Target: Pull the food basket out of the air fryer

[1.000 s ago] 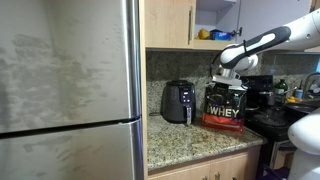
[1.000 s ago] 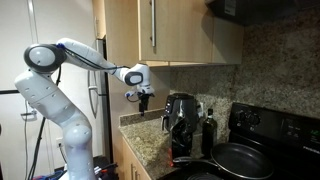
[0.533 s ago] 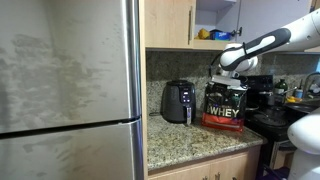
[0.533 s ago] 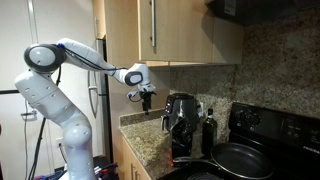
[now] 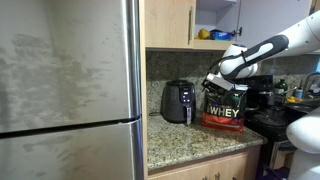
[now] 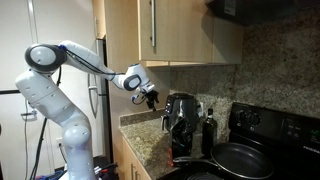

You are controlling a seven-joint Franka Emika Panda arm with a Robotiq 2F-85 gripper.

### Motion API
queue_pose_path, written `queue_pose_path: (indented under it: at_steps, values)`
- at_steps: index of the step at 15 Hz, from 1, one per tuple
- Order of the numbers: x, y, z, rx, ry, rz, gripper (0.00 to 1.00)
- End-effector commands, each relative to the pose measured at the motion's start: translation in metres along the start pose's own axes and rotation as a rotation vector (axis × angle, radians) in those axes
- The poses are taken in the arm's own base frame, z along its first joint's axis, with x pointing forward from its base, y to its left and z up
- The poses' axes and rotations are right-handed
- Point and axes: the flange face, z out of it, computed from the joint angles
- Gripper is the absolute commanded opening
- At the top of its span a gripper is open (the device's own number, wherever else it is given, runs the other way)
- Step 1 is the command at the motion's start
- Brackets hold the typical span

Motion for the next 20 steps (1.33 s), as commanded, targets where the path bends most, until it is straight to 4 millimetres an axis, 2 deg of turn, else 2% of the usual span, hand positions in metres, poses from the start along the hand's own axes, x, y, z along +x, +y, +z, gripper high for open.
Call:
queue_pose_path:
  at_steps: [1, 5, 10, 12, 17, 20]
  values:
    - [0.0, 0.0, 0.0, 0.002, 0.001, 0.001, 1.0]
    - [0.0, 0.0, 0.0, 0.004, 0.002, 0.002, 1.0]
    - [-0.007, 0.011, 0.002, -0.133, -0.113, -0.139, 1.0]
    - [-0.008, 0.011, 0.001, -0.127, -0.135, -0.181, 1.0]
    - [-0.004, 0.006, -0.001, -0.072, -0.072, -0.22, 1.0]
    - [0.006, -0.002, -0.007, 0.002, 0.061, -0.281, 1.0]
